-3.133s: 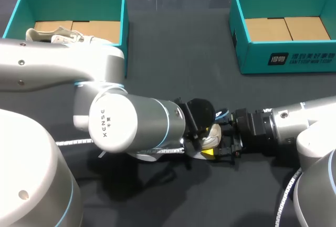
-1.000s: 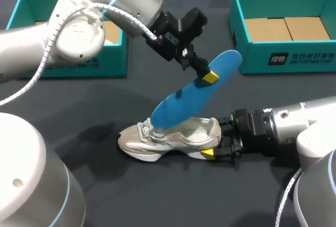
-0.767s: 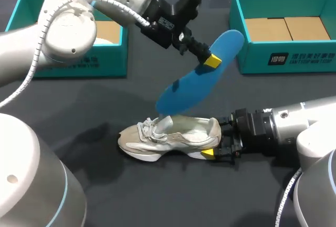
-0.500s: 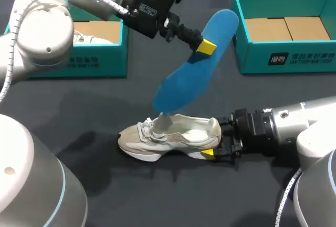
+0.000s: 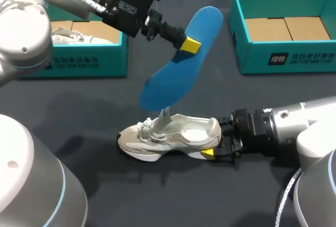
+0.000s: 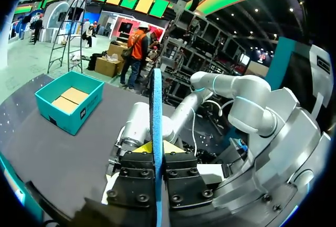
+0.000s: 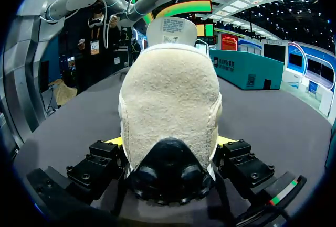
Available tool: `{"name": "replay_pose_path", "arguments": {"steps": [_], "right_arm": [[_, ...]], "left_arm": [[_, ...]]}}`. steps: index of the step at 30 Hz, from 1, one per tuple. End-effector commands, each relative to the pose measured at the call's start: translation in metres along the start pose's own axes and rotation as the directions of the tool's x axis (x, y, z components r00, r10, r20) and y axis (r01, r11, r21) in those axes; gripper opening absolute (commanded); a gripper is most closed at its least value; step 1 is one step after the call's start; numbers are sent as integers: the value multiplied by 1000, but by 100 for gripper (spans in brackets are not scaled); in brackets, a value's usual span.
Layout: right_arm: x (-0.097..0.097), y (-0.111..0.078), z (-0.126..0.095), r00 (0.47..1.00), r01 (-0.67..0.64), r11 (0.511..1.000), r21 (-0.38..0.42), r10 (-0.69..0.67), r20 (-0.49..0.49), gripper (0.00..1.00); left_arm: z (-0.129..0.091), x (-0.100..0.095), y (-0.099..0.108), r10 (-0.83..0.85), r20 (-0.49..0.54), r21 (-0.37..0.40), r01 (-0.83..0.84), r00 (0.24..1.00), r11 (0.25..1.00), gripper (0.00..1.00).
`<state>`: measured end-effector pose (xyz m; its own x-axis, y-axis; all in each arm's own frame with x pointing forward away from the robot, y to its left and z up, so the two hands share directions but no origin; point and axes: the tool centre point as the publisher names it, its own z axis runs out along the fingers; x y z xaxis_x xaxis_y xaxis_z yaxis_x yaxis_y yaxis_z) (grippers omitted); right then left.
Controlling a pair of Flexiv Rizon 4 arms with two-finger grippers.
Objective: Take the shoe out of the shoebox, open the shoe tongue, remove and reinsert the insole, then place the shoe into the shoebox
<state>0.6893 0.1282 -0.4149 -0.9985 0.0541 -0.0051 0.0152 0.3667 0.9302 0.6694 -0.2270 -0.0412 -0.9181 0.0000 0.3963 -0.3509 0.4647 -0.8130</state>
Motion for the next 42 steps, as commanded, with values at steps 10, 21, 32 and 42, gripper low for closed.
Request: {"name": "replay_pose_path", "arguments": {"steps": [10,21,32,42], "right_arm": [[0,-1,1,1000,-1,1000,5,1,0,0],[0,-1,1,1000,-1,1000,5,1,0,0],[0,-1,1,1000,-1,1000,5,1,0,0],[0,-1,1,1000,-1,1000,5,1,0,0]], "left_arm": [[-62,68,-6,-76,-34,184,81,997,980,0],[-62,68,-6,-76,-34,184,81,997,980,0],[-62,103,-26,-29,-44,317,41,999,948,0],[-66,130,-28,-39,-34,344,48,999,938,0]]}}
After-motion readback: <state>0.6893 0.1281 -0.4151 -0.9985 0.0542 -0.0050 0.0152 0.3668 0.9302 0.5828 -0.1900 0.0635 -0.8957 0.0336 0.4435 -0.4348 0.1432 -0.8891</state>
